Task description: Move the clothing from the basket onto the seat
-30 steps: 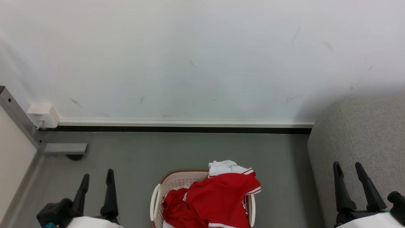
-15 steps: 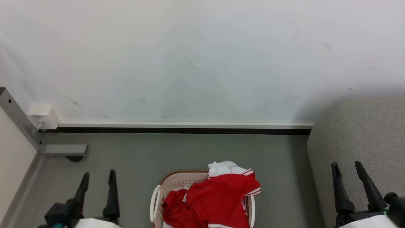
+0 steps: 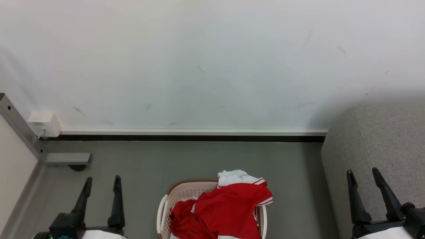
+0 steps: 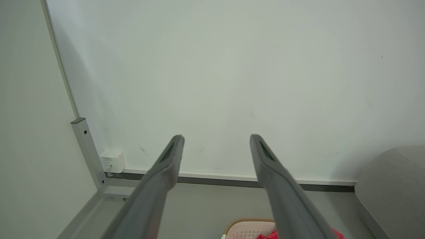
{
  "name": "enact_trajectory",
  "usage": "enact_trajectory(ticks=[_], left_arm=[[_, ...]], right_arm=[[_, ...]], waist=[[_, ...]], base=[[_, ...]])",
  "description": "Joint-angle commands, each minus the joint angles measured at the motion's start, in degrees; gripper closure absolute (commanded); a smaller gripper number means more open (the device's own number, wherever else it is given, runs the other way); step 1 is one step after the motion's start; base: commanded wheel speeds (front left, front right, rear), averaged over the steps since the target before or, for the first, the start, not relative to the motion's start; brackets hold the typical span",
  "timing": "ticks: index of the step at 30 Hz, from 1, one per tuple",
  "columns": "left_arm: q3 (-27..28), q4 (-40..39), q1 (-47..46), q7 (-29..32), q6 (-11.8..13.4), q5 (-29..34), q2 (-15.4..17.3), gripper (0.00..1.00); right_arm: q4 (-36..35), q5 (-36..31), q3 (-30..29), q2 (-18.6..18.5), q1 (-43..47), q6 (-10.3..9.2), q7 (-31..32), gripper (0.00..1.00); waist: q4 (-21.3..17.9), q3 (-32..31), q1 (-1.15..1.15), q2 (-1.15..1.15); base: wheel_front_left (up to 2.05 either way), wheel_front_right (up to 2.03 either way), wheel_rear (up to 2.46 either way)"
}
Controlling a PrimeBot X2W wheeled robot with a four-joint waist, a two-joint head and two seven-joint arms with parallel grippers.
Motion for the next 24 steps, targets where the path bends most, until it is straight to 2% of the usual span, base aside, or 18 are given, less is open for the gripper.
enact_trajectory(ticks=[1,6,24], left_arm=[[0.2,-0.7,0.7,-0.5,-0.2,1.6,-0.1,0.0],[0.2,-0.9,0.9,-0.9,-0.3,3.9,-0.3,0.0],[0.9,-0.1,1.0,-0.8,-0.9,3.9,-0.6,0.0]], right_arm=[[-0.2,-1.3,0.1,-0.2,0.1,-0.11,-0.5,0.0],[-0.2,-1.8,0.3,-0.3,0.2,-0.12,-1.0,0.0],[0.5,0.4,0.8,-0.5,-0.6,-0.12,-0.9,0.0]], waist=[[0.0,-0.1,0.0,0.0],[0.1,-0.1,0.0,0.0],[-0.3,-0.2,0.0,0.0]], base=[[0.0,0.0,0.0],[0.0,0.0,0.0],[0.0,0.0,0.0]])
